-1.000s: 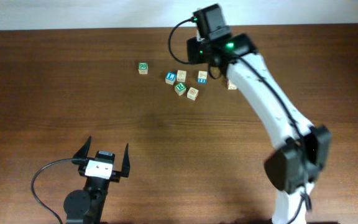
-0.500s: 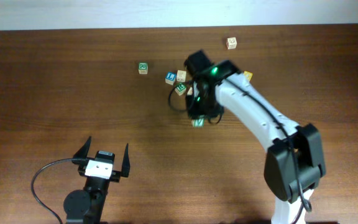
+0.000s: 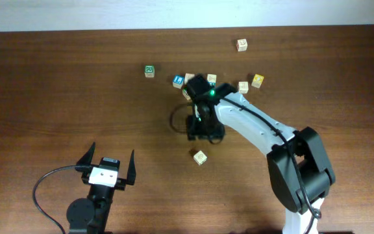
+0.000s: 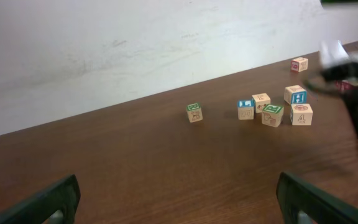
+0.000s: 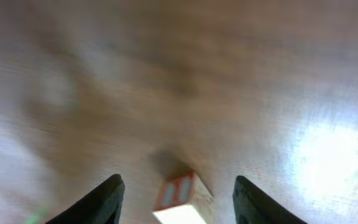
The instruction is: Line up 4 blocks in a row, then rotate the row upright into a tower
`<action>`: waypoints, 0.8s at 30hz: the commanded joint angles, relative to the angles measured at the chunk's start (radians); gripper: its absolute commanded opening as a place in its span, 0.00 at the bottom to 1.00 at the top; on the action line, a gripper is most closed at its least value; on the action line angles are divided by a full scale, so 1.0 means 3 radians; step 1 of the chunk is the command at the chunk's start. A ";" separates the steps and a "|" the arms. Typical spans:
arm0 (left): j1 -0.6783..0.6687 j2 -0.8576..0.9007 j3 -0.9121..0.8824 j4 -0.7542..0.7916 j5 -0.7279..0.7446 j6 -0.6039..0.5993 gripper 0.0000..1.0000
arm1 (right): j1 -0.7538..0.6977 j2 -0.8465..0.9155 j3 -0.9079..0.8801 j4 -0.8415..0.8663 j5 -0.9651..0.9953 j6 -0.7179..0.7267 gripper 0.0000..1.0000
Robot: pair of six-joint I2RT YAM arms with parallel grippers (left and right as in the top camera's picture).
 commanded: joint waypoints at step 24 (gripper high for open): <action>-0.0009 -0.0019 -0.0005 -0.0023 -0.0024 0.0043 0.99 | -0.0252 0.0731 0.0351 0.1280 0.1441 0.0909 0.56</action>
